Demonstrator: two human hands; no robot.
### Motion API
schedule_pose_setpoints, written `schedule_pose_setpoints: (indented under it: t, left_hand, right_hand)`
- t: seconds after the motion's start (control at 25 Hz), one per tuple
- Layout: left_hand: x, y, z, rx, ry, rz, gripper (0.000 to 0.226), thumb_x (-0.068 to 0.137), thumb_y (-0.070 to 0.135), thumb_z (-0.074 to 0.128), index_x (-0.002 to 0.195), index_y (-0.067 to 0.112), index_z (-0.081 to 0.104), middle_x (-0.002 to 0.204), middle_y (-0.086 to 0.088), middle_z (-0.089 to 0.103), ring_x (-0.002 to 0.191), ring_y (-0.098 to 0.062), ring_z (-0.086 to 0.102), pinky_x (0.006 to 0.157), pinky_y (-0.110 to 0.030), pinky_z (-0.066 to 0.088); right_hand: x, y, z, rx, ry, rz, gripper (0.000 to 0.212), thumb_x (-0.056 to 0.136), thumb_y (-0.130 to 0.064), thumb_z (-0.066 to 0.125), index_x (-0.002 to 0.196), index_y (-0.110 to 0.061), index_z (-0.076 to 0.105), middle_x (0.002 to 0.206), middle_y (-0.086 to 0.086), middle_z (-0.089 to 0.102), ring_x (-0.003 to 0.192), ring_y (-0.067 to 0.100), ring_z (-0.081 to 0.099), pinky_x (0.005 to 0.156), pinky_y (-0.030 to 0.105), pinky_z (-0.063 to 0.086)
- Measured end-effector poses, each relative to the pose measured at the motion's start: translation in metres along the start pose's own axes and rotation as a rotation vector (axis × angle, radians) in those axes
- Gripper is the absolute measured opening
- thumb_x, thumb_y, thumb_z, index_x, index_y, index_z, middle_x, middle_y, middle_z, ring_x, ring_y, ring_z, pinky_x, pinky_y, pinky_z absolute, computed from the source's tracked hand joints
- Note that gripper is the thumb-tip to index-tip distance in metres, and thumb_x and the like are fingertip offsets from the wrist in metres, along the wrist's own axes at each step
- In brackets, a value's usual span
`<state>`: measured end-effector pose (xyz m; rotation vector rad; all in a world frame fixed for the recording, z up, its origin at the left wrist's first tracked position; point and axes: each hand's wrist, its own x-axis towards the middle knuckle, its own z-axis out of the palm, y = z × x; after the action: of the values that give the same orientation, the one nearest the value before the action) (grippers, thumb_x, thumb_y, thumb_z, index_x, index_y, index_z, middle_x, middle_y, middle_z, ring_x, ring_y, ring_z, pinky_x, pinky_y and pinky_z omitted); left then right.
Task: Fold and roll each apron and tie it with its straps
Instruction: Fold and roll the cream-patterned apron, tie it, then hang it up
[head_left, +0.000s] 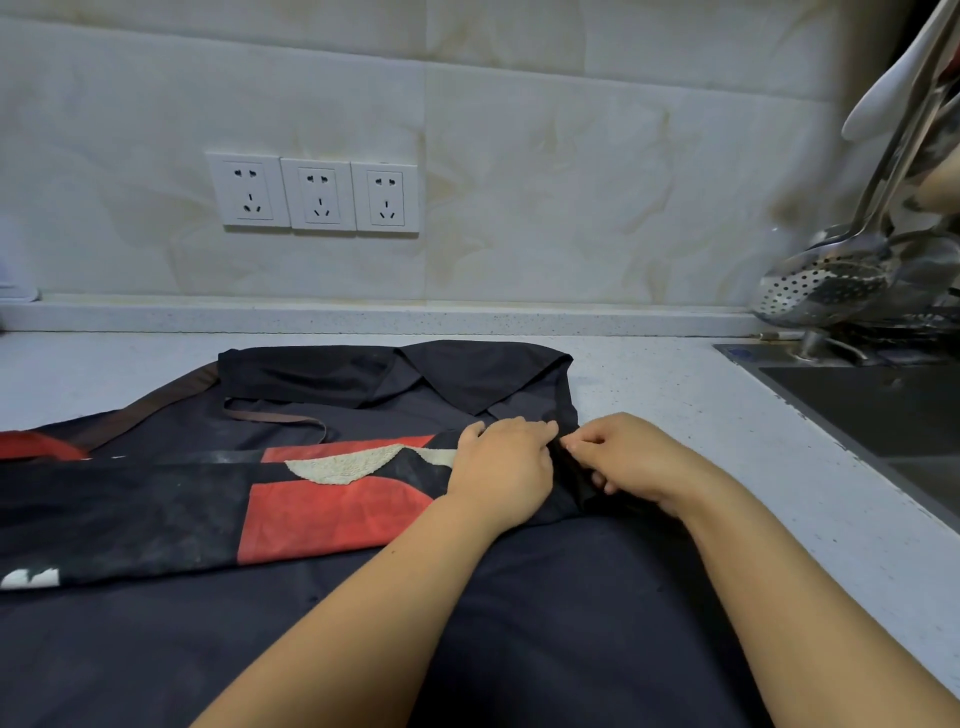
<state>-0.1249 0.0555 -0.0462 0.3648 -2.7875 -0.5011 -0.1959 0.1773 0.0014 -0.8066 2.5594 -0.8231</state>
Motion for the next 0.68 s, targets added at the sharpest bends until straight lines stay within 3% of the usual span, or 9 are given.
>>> schedule_pose_setpoints:
  t: [0.12,0.32,0.48,0.6,0.68]
  left_hand:
    - [0.001,-0.007,-0.004,-0.018,-0.088,0.027,0.044,0.102,0.021,0.034,0.144,0.029,0.042,0.148,0.009,0.046,0.144,-0.011,0.028,0.117,-0.039,0.017]
    - [0.000,-0.010,-0.003,-0.147,0.022,-0.018,0.043,0.099,0.017,0.044,0.142,0.021,0.049,0.140,-0.001,0.054,0.131,-0.019,0.046,0.109,-0.033,0.033]
    - [0.003,-0.014,-0.003,-0.263,0.043,-0.050,0.050,0.092,0.009,0.052,0.142,0.014,0.044,0.141,-0.006,0.047,0.130,-0.024,0.044,0.108,-0.036,0.036]
    - [0.003,-0.016,0.000,-0.342,0.099,-0.098,0.059,0.087,0.003,0.055,0.143,0.017,0.044,0.134,-0.005,0.046,0.126,-0.022,0.044,0.105,-0.030,0.036]
    - [0.002,-0.014,-0.003,-0.241,0.139,-0.109,0.051,0.087,0.006,0.055,0.135,0.022,0.053,0.125,0.000,0.049,0.119,-0.021,0.043,0.097,-0.028,0.037]
  right_hand:
    - [0.006,-0.009,-0.010,0.113,-0.092,0.111,0.010,0.090,-0.010,0.065,0.094,-0.018,0.062,0.089,0.006,0.061,0.060,0.012,0.053,0.052,0.021,0.047]
    - [0.017,-0.019,0.009,0.029,-0.061,0.147,0.044,0.086,-0.007,0.065,0.128,-0.009,0.052,0.093,0.006,0.056,0.075,0.019,0.054,0.058,0.027,0.047]
    - [0.018,-0.010,0.018,0.049,0.018,0.056,0.037,0.080,-0.007,0.065,0.116,-0.012,0.059,0.084,0.004,0.058,0.071,0.018,0.055,0.062,0.027,0.043]
    - [0.017,-0.016,0.029,-0.136,0.092,-0.042,0.041,0.085,-0.016,0.061,0.124,-0.015,0.049,0.111,0.005,0.052,0.087,0.020,0.056,0.070,0.027,0.042]
    - [0.013,-0.024,0.038,-0.276,0.145,-0.095,0.037,0.091,-0.019,0.054,0.126,-0.014,0.046,0.120,0.008,0.045,0.087,0.021,0.051,0.073,0.029,0.042]
